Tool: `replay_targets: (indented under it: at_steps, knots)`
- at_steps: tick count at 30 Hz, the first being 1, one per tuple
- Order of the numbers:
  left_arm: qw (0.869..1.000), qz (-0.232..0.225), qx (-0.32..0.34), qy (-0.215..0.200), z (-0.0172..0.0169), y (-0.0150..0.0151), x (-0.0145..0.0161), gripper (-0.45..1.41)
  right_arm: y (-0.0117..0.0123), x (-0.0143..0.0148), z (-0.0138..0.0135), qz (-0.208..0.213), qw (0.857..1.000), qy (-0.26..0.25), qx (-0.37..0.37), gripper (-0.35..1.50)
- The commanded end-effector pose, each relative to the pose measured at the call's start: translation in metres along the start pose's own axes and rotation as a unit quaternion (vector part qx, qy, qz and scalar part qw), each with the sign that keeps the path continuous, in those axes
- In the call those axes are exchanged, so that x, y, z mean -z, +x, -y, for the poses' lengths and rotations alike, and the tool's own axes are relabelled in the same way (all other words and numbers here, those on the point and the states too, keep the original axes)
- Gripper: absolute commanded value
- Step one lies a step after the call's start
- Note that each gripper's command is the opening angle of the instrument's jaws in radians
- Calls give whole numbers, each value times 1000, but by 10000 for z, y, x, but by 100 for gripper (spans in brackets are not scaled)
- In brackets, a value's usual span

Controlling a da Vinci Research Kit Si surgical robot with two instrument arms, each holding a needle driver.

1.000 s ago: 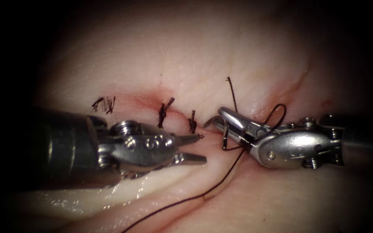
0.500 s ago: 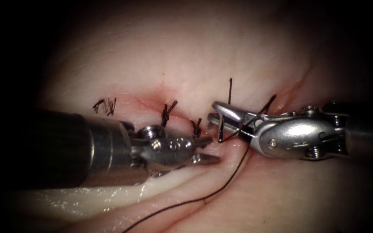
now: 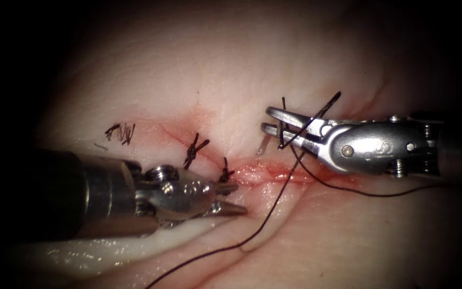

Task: Wound Closure

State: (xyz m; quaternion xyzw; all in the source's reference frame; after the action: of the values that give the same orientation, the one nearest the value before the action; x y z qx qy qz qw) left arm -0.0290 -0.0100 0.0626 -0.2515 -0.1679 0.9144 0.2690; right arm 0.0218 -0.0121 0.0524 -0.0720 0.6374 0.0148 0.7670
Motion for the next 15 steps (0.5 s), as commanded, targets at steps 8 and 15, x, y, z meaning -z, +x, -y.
replay_targets:
  at_steps: [8,15]
  knots:
    - [1000,0,0,0,0,4,-8,34,-8,-12,-23,12,994,0,-107,-35]
    - [1000,0,5,0,-6,11,-6,36,-9,-17,-44,27,978,-4,-208,-35]
